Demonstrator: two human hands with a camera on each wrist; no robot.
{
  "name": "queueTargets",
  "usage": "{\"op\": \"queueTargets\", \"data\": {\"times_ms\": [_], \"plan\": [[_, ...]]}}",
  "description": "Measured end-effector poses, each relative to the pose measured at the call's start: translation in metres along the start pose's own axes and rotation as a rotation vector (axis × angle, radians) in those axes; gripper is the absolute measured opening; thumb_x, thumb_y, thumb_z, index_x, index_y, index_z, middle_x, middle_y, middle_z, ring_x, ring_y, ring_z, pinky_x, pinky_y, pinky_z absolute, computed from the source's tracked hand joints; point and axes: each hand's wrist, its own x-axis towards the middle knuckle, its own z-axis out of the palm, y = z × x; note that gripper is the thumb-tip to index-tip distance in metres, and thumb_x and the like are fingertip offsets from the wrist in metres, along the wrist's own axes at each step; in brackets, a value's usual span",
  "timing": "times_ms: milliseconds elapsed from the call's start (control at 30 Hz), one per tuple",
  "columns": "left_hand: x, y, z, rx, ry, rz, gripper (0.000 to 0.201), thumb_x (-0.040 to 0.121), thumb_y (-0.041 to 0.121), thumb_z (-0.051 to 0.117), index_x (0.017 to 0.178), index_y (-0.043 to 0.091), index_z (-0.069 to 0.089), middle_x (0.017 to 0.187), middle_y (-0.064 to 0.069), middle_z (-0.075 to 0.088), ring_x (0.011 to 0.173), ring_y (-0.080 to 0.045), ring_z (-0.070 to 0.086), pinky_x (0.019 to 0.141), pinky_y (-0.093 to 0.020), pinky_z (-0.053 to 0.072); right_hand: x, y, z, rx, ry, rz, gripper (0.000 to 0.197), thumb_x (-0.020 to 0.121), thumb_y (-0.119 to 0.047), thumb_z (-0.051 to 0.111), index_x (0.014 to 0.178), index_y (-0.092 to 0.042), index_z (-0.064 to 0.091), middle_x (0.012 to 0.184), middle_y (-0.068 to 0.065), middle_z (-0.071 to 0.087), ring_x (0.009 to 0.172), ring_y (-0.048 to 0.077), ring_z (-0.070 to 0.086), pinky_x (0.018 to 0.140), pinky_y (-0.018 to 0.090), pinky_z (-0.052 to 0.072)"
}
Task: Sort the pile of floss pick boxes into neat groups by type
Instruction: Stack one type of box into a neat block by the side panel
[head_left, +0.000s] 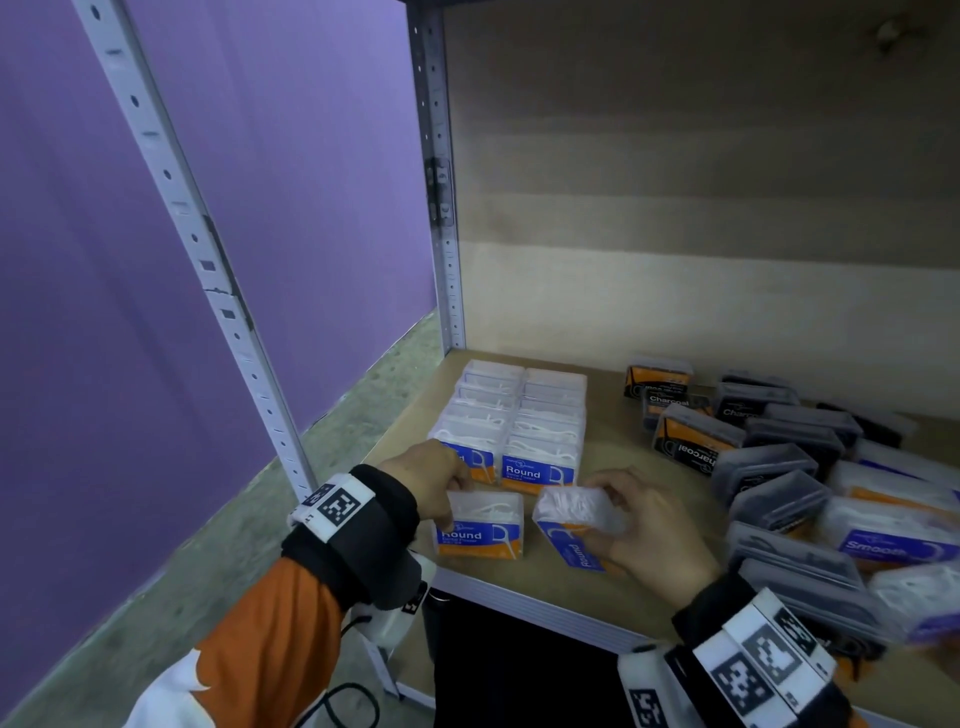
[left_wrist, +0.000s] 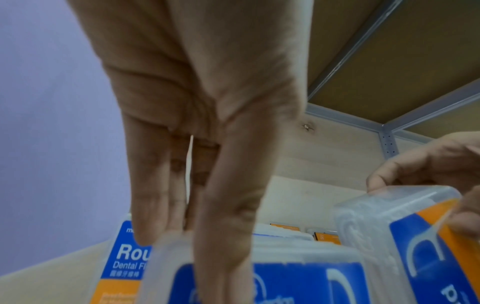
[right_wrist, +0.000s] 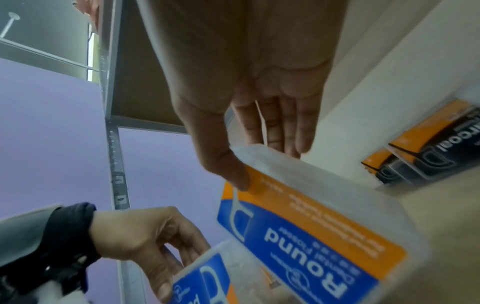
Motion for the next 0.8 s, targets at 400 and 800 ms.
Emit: {"op": "queueTargets", "data": {"times_ms": [400, 800], "plan": [[0.001, -0.001, 0.000, -0.033, 0.008, -0.008, 0.051, 0.075, 0.012, 0.076, 0.123, 0.015, 0.060, 0.126, -0.003, 0.058, 0.117, -0.017, 0.054, 0.095, -0.024, 0.044, -0.024, 0.033, 0.018, 0.452, 0.239, 0.201, 0.047, 0.065, 0.018, 0.071, 0.079, -0.023, 0.052, 0.074, -0.009, 0.060, 0.062, -0.014, 0.060, 0.061, 0.000, 0.046], [0.001, 0.000, 0.000, -0.044, 0.007, -0.012, 0.051, 0.075, 0.012, 0.076, 0.124, 0.014, 0.060, 0.126, -0.004, 0.058, 0.117, -0.019, 0.054, 0.096, -0.025, 0.044, -0.035, 0.053, 0.040, 0.411, 0.319, 0.314, 0.036, 0.064, 0.008, 0.080, 0.083, -0.010, 0.055, 0.072, 0.004, 0.061, 0.054, -0.014, 0.059, 0.056, -0.002, 0.044]]}}
